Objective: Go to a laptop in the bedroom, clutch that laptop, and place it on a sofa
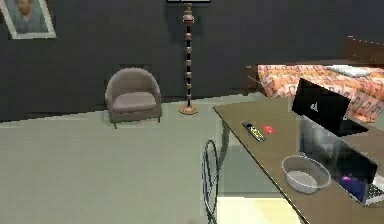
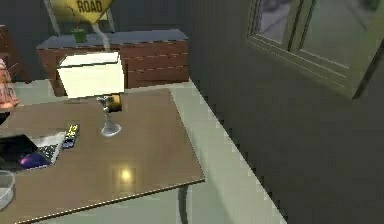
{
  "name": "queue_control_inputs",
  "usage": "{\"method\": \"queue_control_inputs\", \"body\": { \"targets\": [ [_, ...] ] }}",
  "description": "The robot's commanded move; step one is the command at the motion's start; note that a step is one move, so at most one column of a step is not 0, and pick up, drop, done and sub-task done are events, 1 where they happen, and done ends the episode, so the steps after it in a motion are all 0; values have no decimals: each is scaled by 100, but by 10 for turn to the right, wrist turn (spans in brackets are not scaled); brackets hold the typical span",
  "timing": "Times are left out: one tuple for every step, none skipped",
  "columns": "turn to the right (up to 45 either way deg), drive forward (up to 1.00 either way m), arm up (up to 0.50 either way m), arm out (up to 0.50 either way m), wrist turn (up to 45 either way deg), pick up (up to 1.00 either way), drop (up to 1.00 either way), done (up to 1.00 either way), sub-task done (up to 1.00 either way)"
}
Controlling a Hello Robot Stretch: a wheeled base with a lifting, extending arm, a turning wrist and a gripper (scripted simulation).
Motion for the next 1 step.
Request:
{"method": "queue_control_inputs", "body": {
  "targets": [
    [390,0,0,0,0,0,0,0,0]
  ]
}}
